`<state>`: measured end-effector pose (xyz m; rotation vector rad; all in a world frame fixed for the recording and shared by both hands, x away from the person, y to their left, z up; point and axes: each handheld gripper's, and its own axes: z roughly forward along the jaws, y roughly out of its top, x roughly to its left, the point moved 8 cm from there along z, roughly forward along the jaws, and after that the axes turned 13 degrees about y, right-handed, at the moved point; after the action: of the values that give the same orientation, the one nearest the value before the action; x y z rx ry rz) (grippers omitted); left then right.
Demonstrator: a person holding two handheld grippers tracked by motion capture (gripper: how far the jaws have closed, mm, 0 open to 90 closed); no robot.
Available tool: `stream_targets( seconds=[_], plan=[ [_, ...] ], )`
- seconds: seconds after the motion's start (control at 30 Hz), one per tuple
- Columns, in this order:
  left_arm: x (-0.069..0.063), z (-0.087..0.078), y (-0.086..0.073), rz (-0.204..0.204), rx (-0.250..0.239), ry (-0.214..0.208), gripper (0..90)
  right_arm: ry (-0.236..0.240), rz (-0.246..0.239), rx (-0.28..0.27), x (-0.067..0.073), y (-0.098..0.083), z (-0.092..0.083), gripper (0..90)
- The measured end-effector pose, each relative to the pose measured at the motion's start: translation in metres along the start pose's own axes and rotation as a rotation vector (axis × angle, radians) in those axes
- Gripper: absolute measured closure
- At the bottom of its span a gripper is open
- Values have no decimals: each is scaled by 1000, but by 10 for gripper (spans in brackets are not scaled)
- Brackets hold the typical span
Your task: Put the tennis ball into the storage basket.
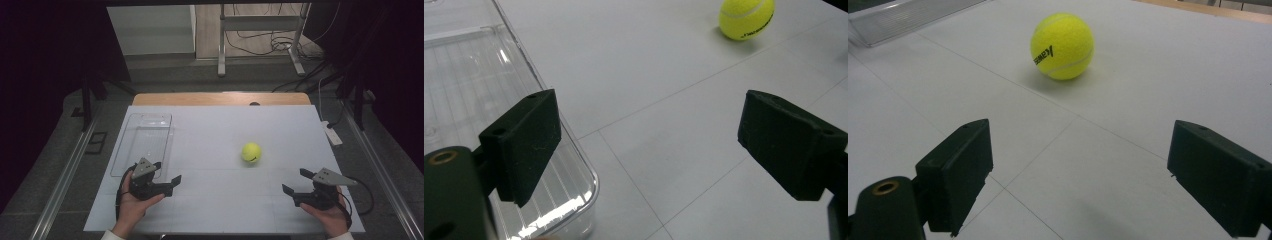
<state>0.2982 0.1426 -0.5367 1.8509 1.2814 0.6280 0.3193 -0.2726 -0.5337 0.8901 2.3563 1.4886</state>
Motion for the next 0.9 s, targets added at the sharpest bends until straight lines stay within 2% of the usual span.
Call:
stream_targets(
  seconds=[0.23, 0.5, 0.67, 0.9],
  plan=[
    [-1, -5, 4, 0, -20, -9, 113, 3, 1, 2, 0, 0, 1, 115],
    [-8, -8, 12, 17, -33, -25, 112, 2, 3, 6, 0, -1, 1, 115],
    [-16, -5, 17, 50, -32, -26, 112, 3, 3, 6, 0, -1, 1, 115],
    [-31, 1, 25, 83, -21, -57, 112, 3, 3, 8, -1, -2, 1, 116]
  ],
)
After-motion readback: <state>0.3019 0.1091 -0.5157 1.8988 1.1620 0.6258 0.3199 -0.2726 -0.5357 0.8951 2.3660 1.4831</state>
